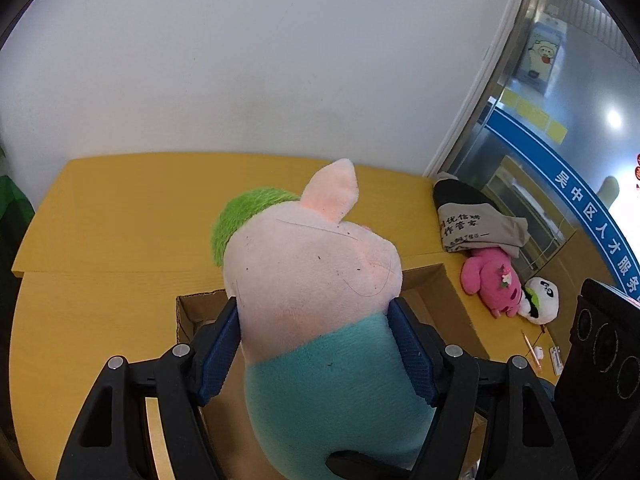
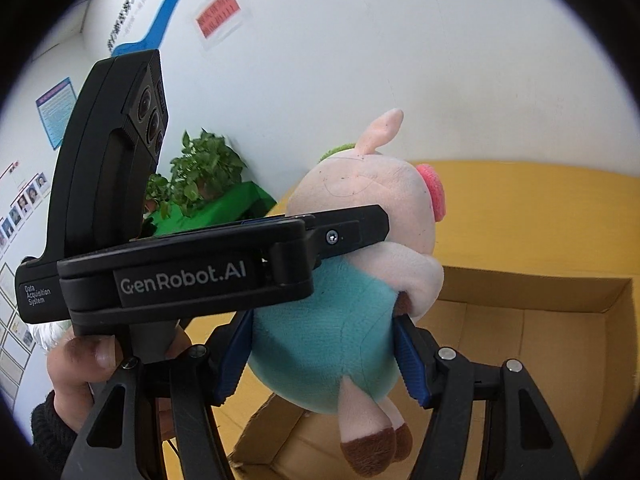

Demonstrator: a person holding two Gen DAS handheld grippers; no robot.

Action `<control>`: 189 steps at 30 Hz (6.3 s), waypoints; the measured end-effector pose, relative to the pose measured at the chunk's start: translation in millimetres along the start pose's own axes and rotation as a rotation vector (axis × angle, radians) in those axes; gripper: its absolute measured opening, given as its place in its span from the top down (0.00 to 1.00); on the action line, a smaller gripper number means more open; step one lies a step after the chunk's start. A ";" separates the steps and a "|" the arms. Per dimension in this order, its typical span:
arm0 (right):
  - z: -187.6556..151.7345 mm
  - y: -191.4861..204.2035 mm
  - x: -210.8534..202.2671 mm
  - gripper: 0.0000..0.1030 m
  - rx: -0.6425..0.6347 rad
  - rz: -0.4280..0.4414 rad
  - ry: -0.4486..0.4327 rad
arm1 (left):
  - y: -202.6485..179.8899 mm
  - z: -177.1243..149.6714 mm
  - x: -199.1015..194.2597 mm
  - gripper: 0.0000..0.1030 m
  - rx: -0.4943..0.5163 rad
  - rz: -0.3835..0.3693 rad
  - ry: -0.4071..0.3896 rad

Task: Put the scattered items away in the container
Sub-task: 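Lift the pig plush with the left gripper over the cardboard box, then lower the pig plush into the box and open the left gripper, then withdraw the left gripper from the box toward the table items, then grasp the black charger box with the left gripper, then carry the charger box with the left gripper over the cardboard box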

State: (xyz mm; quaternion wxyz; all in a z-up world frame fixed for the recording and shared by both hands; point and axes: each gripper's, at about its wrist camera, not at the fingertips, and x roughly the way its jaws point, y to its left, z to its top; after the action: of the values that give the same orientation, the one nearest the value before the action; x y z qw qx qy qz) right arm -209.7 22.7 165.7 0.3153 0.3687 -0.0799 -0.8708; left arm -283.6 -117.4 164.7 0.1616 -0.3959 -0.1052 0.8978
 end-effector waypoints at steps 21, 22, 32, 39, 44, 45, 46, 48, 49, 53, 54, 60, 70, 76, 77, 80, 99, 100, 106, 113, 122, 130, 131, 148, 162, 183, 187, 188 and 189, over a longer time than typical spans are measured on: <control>-60.3 -30.4 119.6 0.36 0.078 -0.044 0.202 | 45.3 -52.5 102.3 0.25 -0.021 0.098 0.226; -63.1 -30.7 118.7 0.36 0.089 -0.046 0.211 | 47.1 -55.9 103.7 0.26 -0.021 0.108 0.239; -64.7 -34.4 114.4 0.36 0.074 -0.038 0.234 | 53.4 -68.6 93.4 0.26 -0.052 0.105 0.268; -61.2 -29.2 116.7 0.42 0.079 -0.011 0.257 | 49.8 -76.9 92.6 0.25 -0.057 0.125 0.293; -57.1 -33.6 94.8 0.25 0.082 -0.064 0.201 | 52.7 -72.0 74.1 0.22 -0.112 0.139 0.270; -58.8 -29.5 85.8 0.23 0.075 -0.072 0.179 | 51.0 -71.0 65.0 0.22 -0.112 0.154 0.248; -57.9 -27.9 75.7 0.23 0.063 -0.083 0.156 | 47.4 -70.5 53.5 0.21 -0.108 0.175 0.218; -58.4 -24.4 55.3 0.23 0.025 -0.118 0.113 | 37.1 -73.2 27.5 0.14 -0.081 0.217 0.143; -66.8 -24.1 39.8 0.22 0.005 -0.138 0.085 | 28.5 -77.0 10.1 0.10 -0.060 0.246 0.085; -84.3 -6.2 -23.2 0.22 -0.064 -0.238 -0.066 | -10.7 -102.8 -58.0 0.00 -0.004 0.308 -0.157; -89.4 0.1 -39.3 0.22 -0.085 -0.263 -0.106 | -22.6 -111.8 -73.6 0.00 0.005 0.310 -0.207; -117.2 21.6 -109.7 0.18 -0.170 -0.396 -0.201 | -70.1 -175.2 -135.8 0.00 -0.065 0.317 -0.343; -177.6 25.7 -182.0 0.18 -0.143 -0.451 -0.187 | -150.6 -273.7 -171.9 0.00 0.015 0.391 -0.337; -189.5 28.5 -208.7 0.18 -0.154 -0.447 -0.209 | -173.5 -287.3 -188.9 0.00 0.005 0.369 -0.349; -189.4 28.7 -212.9 0.18 -0.153 -0.446 -0.214 | -175.1 -287.4 -192.8 0.00 0.002 0.360 -0.355; -189.3 27.6 -219.2 0.18 -0.150 -0.442 -0.228 | -175.7 -286.1 -201.7 0.00 -0.011 0.324 -0.375; -198.7 -0.7 -184.7 0.18 -0.122 -0.429 -0.139 | -171.5 -294.7 -158.1 0.00 -0.007 0.366 -0.300; -199.1 -1.6 -184.2 0.18 -0.120 -0.426 -0.137 | -170.8 -294.2 -156.6 0.00 -0.006 0.357 -0.294; -206.8 -8.4 -183.9 0.18 -0.109 -0.401 -0.115 | -164.2 -298.0 -145.6 0.00 -0.014 0.356 -0.244; -253.6 -38.7 -193.5 0.18 -0.055 -0.330 -0.032 | -159.1 -319.2 -132.2 0.00 0.003 0.309 -0.172; -324.6 -64.8 -189.9 0.18 -0.013 -0.167 0.141 | -183.9 -347.6 -106.2 0.00 0.105 0.098 -0.042; -349.3 -47.1 -169.9 0.18 -0.093 -0.159 0.218 | -210.4 -340.8 -59.1 0.00 0.160 -0.127 0.105; -349.1 -46.2 -167.5 0.18 -0.101 -0.173 0.222 | -212.6 -339.5 -50.4 0.00 0.167 -0.141 0.125; -353.6 -55.6 -141.1 0.18 -0.117 -0.287 0.260 | -226.0 -359.6 20.7 0.19 0.108 -0.279 0.377; -340.7 -41.6 -166.7 0.32 -0.134 -0.336 0.153 | -218.0 -337.9 -24.3 0.39 0.101 -0.236 0.228; -147.3 23.3 -192.6 0.35 -0.382 -0.334 -0.152 | -192.2 -153.0 -138.6 0.39 0.210 -0.143 -0.173; -104.0 23.0 -188.6 0.35 -0.412 -0.319 -0.168 | -182.5 -113.5 -142.7 0.39 0.217 -0.125 -0.211; -92.7 22.6 -186.5 0.35 -0.418 -0.316 -0.171 | -180.7 -103.9 -142.2 0.39 0.217 -0.121 -0.218; -82.8 20.9 -184.4 0.35 -0.421 -0.310 -0.173 | -179.2 -93.6 -141.9 0.39 0.219 -0.114 -0.223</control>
State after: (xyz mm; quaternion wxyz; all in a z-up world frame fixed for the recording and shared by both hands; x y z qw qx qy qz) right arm -44.4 126.0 223.4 0.2398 0.2273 0.1336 -0.9343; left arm -86.8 1.2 255.3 0.2418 -0.2671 -0.0464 0.9317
